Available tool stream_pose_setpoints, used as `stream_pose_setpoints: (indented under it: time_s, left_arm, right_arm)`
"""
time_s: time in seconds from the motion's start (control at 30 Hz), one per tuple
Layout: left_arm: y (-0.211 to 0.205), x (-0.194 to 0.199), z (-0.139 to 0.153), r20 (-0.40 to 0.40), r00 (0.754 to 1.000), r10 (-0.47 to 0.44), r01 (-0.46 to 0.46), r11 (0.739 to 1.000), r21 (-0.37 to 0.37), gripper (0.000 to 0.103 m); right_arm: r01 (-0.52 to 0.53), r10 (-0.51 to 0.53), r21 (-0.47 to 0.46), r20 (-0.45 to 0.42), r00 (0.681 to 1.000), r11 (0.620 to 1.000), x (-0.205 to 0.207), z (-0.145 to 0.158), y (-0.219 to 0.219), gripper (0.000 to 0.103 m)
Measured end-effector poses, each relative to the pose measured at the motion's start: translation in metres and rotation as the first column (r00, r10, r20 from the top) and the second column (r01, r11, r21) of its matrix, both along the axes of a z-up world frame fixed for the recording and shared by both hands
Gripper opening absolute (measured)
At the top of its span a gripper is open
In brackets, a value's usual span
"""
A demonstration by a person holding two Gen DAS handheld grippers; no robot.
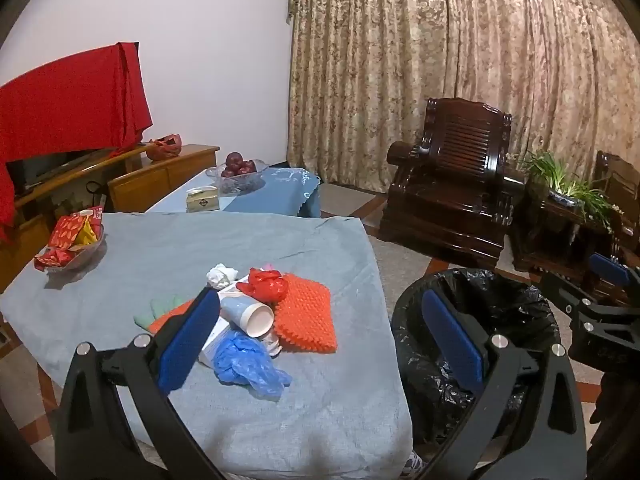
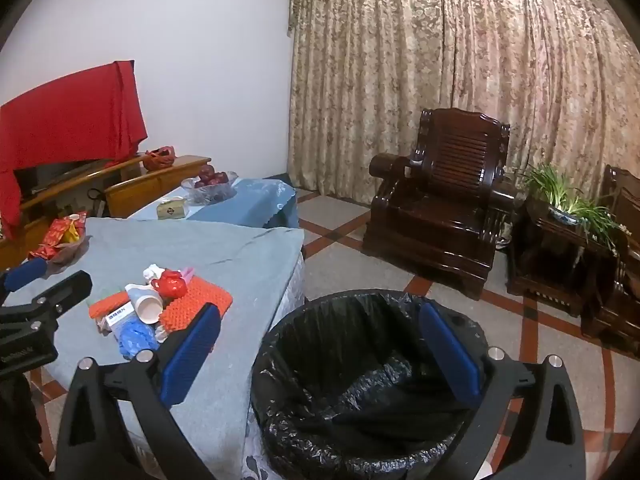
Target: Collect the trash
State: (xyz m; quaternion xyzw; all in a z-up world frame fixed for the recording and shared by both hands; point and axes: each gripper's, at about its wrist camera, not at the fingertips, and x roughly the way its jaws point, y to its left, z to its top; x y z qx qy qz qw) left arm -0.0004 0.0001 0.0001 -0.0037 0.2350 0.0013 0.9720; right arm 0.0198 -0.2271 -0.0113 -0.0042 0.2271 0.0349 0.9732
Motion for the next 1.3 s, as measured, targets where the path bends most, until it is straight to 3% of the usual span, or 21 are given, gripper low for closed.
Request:
stream_pose_setpoints:
  time_s: [1.3]
  left_arm:
    - [-0.012, -0.001, -0.005, -0.004, 1.0, -0.001, 0.001, 1.0, 0.018, 0.098]
  right_arm:
    - [0.006, -0.006, 0.011, -0.007, 1.0, 1.0, 0.002, 0.0, -0.001, 0.097]
